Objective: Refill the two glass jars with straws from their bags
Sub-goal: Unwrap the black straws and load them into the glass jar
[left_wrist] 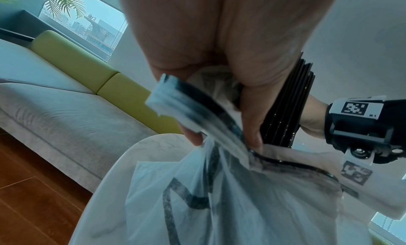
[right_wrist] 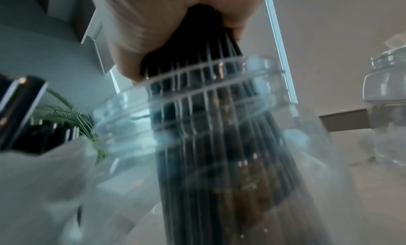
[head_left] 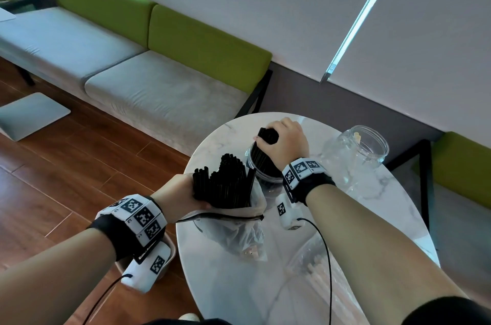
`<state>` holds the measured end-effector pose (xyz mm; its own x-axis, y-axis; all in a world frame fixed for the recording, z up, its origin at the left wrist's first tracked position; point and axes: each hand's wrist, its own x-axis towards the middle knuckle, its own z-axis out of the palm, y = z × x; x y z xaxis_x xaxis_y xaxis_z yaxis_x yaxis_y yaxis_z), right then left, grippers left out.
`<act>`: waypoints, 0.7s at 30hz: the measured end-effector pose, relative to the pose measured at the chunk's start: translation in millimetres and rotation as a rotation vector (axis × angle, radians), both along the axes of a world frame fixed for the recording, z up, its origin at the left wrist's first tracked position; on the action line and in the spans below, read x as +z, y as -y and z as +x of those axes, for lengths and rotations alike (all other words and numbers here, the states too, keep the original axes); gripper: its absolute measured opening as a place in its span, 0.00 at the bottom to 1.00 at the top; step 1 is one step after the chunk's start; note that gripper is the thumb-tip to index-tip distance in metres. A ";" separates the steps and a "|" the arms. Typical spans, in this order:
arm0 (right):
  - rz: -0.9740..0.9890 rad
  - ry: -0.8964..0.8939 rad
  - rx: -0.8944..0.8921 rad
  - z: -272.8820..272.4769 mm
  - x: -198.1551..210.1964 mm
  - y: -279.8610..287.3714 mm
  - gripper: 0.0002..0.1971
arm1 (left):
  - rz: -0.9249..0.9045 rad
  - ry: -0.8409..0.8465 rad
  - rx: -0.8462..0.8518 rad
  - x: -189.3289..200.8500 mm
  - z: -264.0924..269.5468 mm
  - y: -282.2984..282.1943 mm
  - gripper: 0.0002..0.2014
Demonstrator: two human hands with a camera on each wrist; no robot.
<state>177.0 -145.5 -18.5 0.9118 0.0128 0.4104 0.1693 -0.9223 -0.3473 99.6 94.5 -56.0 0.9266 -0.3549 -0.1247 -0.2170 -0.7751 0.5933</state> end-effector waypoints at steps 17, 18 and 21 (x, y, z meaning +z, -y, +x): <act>0.052 -0.122 0.041 6.9 6.7 4.6 0.09 | 0.035 -0.003 -0.001 -5.1 0.5 -2.1 0.21; 0.071 -0.101 0.037 6.6 8.1 5.7 0.08 | 0.028 -0.002 0.006 -4.2 0.1 -2.1 0.21; -0.022 -0.166 0.036 7.7 9.5 7.0 0.11 | 0.025 0.005 0.020 2.6 -2.3 -2.2 0.21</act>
<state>184.6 -152.6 -9.0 0.9658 0.0542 0.2536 0.1446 -0.9244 -0.3529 97.3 96.6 -53.4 0.9340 -0.3333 -0.1289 -0.2041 -0.7936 0.5732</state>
